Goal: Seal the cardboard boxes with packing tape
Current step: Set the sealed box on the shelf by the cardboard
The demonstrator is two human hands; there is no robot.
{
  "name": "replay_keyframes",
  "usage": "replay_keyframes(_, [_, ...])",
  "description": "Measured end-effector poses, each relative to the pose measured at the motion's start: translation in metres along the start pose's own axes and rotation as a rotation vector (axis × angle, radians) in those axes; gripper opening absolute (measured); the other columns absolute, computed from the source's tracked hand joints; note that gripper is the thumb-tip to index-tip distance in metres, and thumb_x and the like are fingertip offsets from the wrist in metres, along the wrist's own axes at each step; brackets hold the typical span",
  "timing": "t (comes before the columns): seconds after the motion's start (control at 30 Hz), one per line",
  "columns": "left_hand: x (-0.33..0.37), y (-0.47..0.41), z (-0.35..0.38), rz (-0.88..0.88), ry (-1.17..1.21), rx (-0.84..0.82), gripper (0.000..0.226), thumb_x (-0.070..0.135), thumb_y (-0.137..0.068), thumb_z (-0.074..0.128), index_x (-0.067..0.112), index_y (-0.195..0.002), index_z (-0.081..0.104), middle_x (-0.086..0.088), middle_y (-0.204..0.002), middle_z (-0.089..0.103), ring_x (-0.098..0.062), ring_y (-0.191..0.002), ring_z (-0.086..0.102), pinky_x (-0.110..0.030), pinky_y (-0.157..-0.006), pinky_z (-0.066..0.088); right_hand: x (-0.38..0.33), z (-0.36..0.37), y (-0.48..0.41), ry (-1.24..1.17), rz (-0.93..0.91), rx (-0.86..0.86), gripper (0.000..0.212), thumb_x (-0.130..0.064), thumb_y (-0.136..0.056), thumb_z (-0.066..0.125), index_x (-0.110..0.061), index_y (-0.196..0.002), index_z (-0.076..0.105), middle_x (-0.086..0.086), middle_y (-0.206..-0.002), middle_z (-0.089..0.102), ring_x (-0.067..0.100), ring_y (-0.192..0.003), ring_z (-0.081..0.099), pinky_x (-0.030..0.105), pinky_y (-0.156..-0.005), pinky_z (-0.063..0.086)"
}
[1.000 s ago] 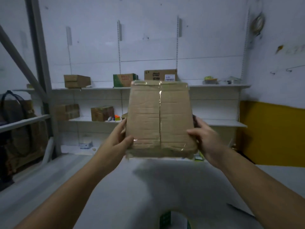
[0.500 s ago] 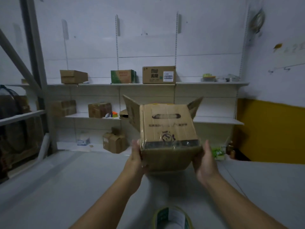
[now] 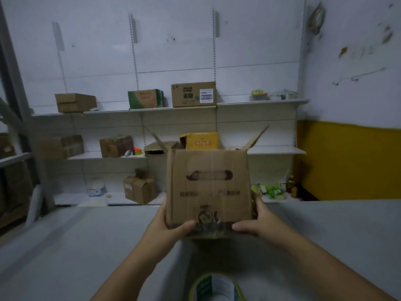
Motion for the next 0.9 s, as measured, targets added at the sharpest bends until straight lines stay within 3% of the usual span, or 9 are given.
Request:
replay_keyframes(0.07, [-0.003, -0.003, 0.003, -0.103, 0.092, -0.05, 0.087, 0.034, -0.066, 0.079, 0.038, -0.138, 0.03, 0.005, -0.123, 0.059, -0.022, -0.111, 0.057, -0.043, -0.09, 0.051, 0.005, -0.005, -0.002, -0.099, 0.06, 0.036, 0.073, -0.01, -0.081, 0.071, -0.024, -0.139, 0.03, -0.002, -0.118, 0.058, 0.012, -0.097, 0.058, 0.024, -0.068, 0.051])
replay_keyframes(0.17, [0.008, -0.011, 0.016, -0.068, 0.067, -0.031, 0.076, 0.036, -0.071, 0.073, 0.032, -0.137, 0.035, 0.01, -0.113, 0.058, -0.013, -0.099, 0.057, -0.032, -0.083, 0.049, 0.004, -0.008, -0.004, -0.038, 0.044, 0.056, 0.057, -0.005, -0.085, 0.063, -0.02, -0.134, 0.037, -0.003, -0.11, 0.06, 0.006, -0.09, 0.057, 0.015, -0.059, 0.045])
replay_keyframes(0.27, [0.019, -0.018, 0.042, -0.037, 0.059, -0.002, 0.077, 0.028, -0.072, 0.076, 0.03, -0.137, 0.035, 0.012, -0.106, 0.056, -0.013, -0.095, 0.056, -0.038, -0.092, 0.045, 0.002, -0.036, 0.004, -0.051, 0.037, 0.112, 0.051, -0.001, -0.085, 0.062, -0.019, -0.128, 0.041, -0.004, -0.106, 0.06, 0.007, -0.09, 0.056, 0.016, -0.063, 0.045])
replay_keyframes(0.43, [0.049, -0.039, 0.121, 0.056, 0.061, -0.097, 0.1, 0.025, -0.058, 0.083, 0.034, -0.14, 0.026, 0.004, -0.121, 0.053, -0.02, -0.103, 0.051, -0.049, -0.103, 0.041, -0.003, -0.119, 0.038, -0.041, -0.014, 0.369, 0.049, 0.004, -0.08, 0.062, -0.027, -0.115, 0.046, -0.005, -0.098, 0.061, 0.008, -0.088, 0.056, 0.018, -0.063, 0.046])
replay_keyframes(0.5, [0.059, -0.047, 0.17, 0.069, 0.058, -0.194, 0.102, 0.027, -0.056, 0.082, 0.034, -0.141, 0.025, 0.001, -0.124, 0.053, -0.02, -0.101, 0.053, -0.049, -0.101, 0.042, 0.002, -0.163, 0.058, -0.033, 0.004, 0.491, 0.05, 0.002, -0.078, 0.063, -0.024, -0.117, 0.047, -0.001, -0.103, 0.06, 0.016, -0.093, 0.057, 0.029, -0.072, 0.051])
replay_keyframes(0.6, [0.067, -0.054, 0.25, 0.094, 0.062, -0.328, 0.097, 0.028, -0.063, 0.08, 0.031, -0.142, 0.025, -0.001, -0.129, 0.052, -0.022, -0.104, 0.053, -0.047, -0.098, 0.045, 0.011, -0.231, 0.096, -0.001, 0.07, 0.616, 0.054, -0.001, -0.077, 0.062, -0.026, -0.122, 0.044, 0.0, -0.108, 0.059, 0.024, -0.1, 0.056, 0.043, -0.085, 0.051])
replay_keyframes(0.7, [0.075, -0.052, 0.326, 0.149, 0.066, -0.387, 0.083, 0.024, -0.075, 0.076, 0.03, -0.14, 0.025, 0.005, -0.116, 0.05, -0.017, -0.099, 0.051, -0.041, -0.092, 0.047, 0.018, -0.289, 0.127, 0.012, 0.09, 0.733, 0.057, 0.0, -0.081, 0.057, -0.024, -0.128, 0.036, 0.0, -0.108, 0.055, 0.018, -0.093, 0.055, 0.034, -0.07, 0.05])
replay_keyframes(0.77, [0.071, -0.055, 0.371, 0.177, 0.055, -0.413, 0.087, 0.025, -0.076, 0.076, 0.032, -0.142, 0.019, 0.006, -0.125, 0.047, -0.019, -0.109, 0.05, -0.04, -0.095, 0.045, 0.028, -0.318, 0.139, 0.044, 0.128, 0.825, 0.063, -0.002, -0.084, 0.055, -0.023, -0.135, 0.024, 0.002, -0.113, 0.05, 0.016, -0.091, 0.052, 0.031, -0.069, 0.049])
replay_keyframes(0.9, [0.045, -0.062, 0.431, 0.147, -0.009, -0.391, 0.102, 0.033, -0.074, 0.075, 0.041, -0.144, 0.001, 0.006, -0.146, 0.035, -0.025, -0.128, 0.043, -0.047, -0.105, 0.039, 0.064, -0.349, 0.148, 0.162, 0.288, 0.882, 0.085, -0.012, -0.087, 0.058, -0.028, -0.149, 0.002, 0.006, -0.145, 0.038, 0.027, -0.124, 0.045, 0.042, -0.101, 0.044])
Point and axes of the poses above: each hand's wrist, its own y-axis away from the middle knuckle, its own z-axis out of the palm, x = y × z, the point moved 5 cm from there along -y, towards the middle knuckle
